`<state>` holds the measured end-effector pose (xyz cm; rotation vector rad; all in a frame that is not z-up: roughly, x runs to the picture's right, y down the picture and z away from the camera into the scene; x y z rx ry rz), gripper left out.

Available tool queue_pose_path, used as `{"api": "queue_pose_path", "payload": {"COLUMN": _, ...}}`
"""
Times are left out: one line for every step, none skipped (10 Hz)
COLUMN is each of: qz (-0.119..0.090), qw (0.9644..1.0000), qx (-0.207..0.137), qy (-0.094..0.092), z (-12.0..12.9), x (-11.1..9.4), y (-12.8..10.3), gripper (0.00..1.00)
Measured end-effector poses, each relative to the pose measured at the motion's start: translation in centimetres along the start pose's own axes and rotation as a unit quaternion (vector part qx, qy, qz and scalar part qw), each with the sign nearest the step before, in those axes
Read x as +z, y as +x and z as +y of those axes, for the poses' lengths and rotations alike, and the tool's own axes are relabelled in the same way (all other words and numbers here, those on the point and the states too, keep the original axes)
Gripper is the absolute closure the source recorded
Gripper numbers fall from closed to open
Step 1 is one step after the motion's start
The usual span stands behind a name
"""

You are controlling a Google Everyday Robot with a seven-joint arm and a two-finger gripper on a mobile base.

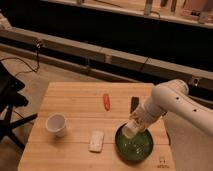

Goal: Place the bottle in the ceramic bowl

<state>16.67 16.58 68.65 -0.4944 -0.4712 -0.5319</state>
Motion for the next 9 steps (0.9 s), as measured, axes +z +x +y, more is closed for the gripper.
{"api": "queue_pose_path", "payload": {"qz": -0.002, "qw": 1.0, "qx": 0.002, "qy": 0.001, "z": 0.2, "x": 0.0, "y": 0.1, "gripper": 0.35}}
{"api": "queue_pose_path", "payload": {"qz": -0.005, "qw": 1.0, "qx": 0.003, "qy": 0.001, "z": 0.4, "x": 0.0, "y": 0.1, "gripper": 0.24}}
{"api": "queue_pose_path", "payload": {"qz": -0.008, "qw": 1.0, "qx": 0.005, "qy": 0.001, "z": 0.4, "x": 0.2, "y": 0.1, "gripper": 0.2}}
{"api": "queue_pose_path", "payload": {"qz": -0.011, "qw": 0.9999, "qx": 0.006, "qy": 0.0, "z": 0.5, "x": 0.3, "y": 0.1, "gripper": 0.2}}
{"api": "queue_pose_path", "payload": {"qz": -0.013, "qw": 0.9999, "qx": 0.007, "qy": -0.002, "z": 0.5, "x": 0.4, "y": 0.1, "gripper": 0.2}}
{"api": "queue_pose_path", "payload": {"qz": -0.016, "qw": 0.9998, "qx": 0.007, "qy": -0.004, "z": 0.6, "x": 0.6, "y": 0.1, "gripper": 0.2}}
{"api": "queue_pose_path", "payload": {"qz": -0.018, "qw": 0.9998, "qx": 0.007, "qy": -0.006, "z": 0.6, "x": 0.8, "y": 0.0, "gripper": 0.2}}
{"api": "queue_pose_path", "payload": {"qz": -0.02, "qw": 0.9997, "qx": 0.006, "qy": -0.01, "z": 0.7, "x": 1.0, "y": 0.0, "gripper": 0.2}}
{"api": "queue_pose_path", "payload": {"qz": -0.02, "qw": 0.9997, "qx": 0.008, "qy": -0.011, "z": 0.7, "x": 1.0, "y": 0.0, "gripper": 0.2}}
